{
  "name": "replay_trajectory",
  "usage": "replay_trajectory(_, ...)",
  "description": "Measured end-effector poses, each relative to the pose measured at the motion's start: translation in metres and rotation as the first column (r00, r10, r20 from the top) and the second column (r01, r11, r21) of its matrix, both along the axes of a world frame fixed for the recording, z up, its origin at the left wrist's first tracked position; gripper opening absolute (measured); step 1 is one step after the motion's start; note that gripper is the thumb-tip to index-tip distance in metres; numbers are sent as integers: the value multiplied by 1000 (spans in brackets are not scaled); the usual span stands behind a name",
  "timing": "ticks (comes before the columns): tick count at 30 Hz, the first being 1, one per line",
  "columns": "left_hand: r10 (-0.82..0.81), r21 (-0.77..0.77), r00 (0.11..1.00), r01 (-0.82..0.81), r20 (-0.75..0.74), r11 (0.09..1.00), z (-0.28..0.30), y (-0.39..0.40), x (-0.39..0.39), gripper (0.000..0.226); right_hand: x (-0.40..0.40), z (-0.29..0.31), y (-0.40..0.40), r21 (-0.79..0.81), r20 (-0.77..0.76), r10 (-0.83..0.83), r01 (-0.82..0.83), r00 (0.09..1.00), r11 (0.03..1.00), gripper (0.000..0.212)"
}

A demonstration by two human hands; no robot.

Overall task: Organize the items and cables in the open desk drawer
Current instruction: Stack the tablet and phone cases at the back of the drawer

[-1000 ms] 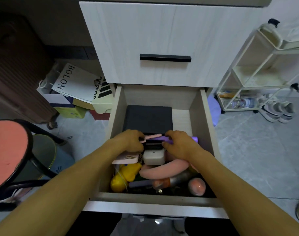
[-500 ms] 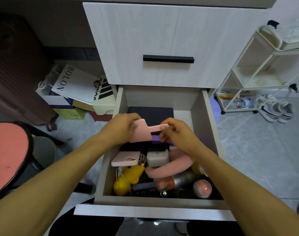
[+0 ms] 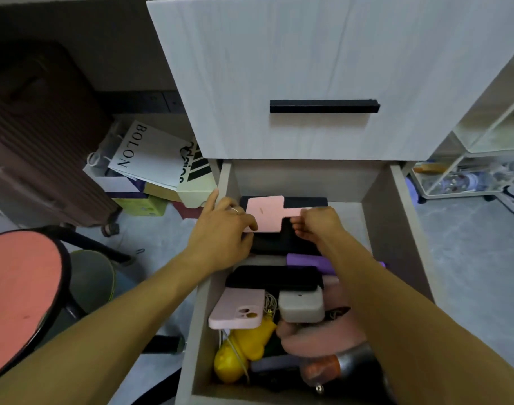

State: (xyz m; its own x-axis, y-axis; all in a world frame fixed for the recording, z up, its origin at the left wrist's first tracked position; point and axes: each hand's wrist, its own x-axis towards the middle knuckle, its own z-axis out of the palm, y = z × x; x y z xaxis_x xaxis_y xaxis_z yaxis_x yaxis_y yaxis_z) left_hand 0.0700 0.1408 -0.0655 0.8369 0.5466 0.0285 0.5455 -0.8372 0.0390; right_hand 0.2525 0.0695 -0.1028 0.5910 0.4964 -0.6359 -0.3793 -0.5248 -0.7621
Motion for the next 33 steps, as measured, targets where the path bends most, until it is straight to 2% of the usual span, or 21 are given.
replay_trajectory(1, 2, -7, 999, -2, 37, 1000, -1, 2, 0, 27, -2, -3, 3, -18, 73, 70, -69, 995, 997, 11)
replay_trajectory(2, 4, -20, 998, -3, 60, 1000, -1, 4, 0, 26, -3, -6, 3, -75, 188, 177, -165, 966, 983, 21)
replay_trajectory(4, 23, -64, 997, -18, 79, 998, -1, 5, 0, 26, -6, -9, -4, -255, 375, 434, -359, 819, 898, 46)
replay_trajectory(6, 35, -94, 993, -24, 111, 995, -1, 3, 1, 26, -7, -14, -9, -374, 452, 586, -453, 673, 809, 53)
replay_trajectory(13, 54, -104, 987, -38, 151, 994, -2, 2, 2, 21, -13, -24, -4, -574, 589, 759, -518, 276, 634, 59)
replay_trajectory(16, 46, -96, 987, -31, 156, 995, -3, 0, 3, 20, -14, -28, 6, -622, 609, 778, -514, 156, 590, 53)
replay_trajectory(18, 46, -87, 984, -31, 170, 996, -4, 1, 3, 19, -20, -29, 18, -617, 647, 756, -516, 98, 594, 49)
replay_trajectory(20, 49, -72, 981, -36, 190, 997, -5, 2, 1, 17, -25, -30, 28, -585, 682, 721, -501, 120, 637, 51)
replay_trajectory(25, 41, -67, 978, -27, 207, 997, -7, 5, 1, 17, -22, -37, 36, -493, 692, 647, -445, 320, 748, 75)
replay_trajectory(28, 47, -78, 978, -32, 201, 996, -8, 6, 1, 17, -22, -38, 34, -411, 689, 612, -487, 388, 771, 70)
replay_trajectory(30, 54, -84, 982, -39, 180, 996, -8, 5, 0, 17, -20, -33, 29, -349, 646, 620, -551, 444, 758, 62)
replay_trajectory(33, 69, -97, 984, -53, 167, 994, -4, 6, 0, 19, -13, -20, 11, -311, 601, 688, -675, 405, 669, 47)
